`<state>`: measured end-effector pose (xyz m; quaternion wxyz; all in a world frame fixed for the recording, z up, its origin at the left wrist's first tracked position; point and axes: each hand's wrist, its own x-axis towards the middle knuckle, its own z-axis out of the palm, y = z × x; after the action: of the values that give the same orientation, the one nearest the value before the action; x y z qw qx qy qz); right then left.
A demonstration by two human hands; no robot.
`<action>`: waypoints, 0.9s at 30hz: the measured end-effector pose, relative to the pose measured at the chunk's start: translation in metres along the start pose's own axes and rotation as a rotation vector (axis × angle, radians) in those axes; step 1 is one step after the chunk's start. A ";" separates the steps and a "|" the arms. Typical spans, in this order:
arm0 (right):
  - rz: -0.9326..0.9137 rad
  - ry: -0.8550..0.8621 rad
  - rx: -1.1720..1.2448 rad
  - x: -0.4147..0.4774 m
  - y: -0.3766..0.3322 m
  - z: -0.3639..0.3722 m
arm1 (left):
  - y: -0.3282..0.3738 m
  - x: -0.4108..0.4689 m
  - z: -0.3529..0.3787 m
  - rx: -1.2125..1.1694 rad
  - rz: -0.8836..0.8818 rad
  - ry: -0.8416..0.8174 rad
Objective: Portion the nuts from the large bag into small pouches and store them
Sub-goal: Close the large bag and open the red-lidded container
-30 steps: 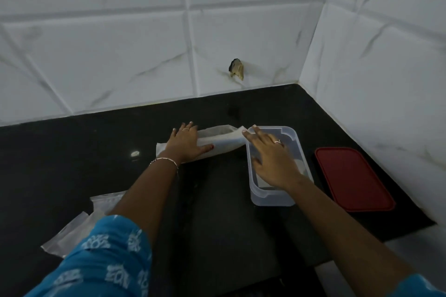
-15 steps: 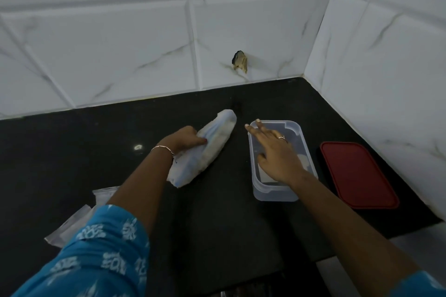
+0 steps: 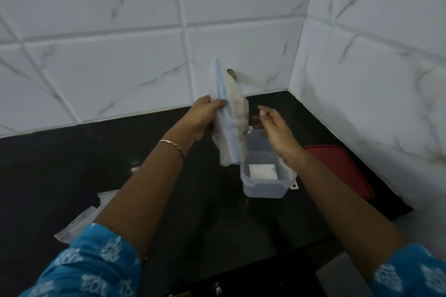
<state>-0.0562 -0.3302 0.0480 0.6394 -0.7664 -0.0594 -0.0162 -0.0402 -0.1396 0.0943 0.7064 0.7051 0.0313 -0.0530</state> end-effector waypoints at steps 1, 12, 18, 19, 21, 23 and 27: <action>0.012 0.006 0.047 0.001 -0.007 -0.005 | 0.004 0.000 0.012 -0.040 0.030 -0.012; 0.147 0.088 0.049 -0.028 0.010 -0.029 | -0.050 -0.013 0.071 0.182 0.077 -0.047; 0.011 -0.014 -0.119 -0.043 0.041 -0.022 | -0.060 -0.023 0.064 0.566 0.191 -0.056; -0.012 -0.016 -0.209 -0.045 0.043 -0.020 | -0.061 -0.023 0.064 0.684 0.192 -0.054; -0.078 0.013 -0.386 -0.047 0.044 -0.018 | -0.064 -0.019 0.063 0.902 0.220 -0.017; -0.129 0.003 -0.537 -0.050 0.045 -0.016 | -0.068 -0.015 0.062 1.061 0.238 0.017; -0.133 -0.032 -0.899 -0.049 0.049 -0.006 | -0.074 -0.010 0.060 1.366 0.161 -0.096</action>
<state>-0.0993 -0.3480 -0.0042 0.2395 -0.9627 -0.1053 -0.0695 -0.0612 -0.1991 0.0218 0.1061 0.9892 -0.0927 -0.0394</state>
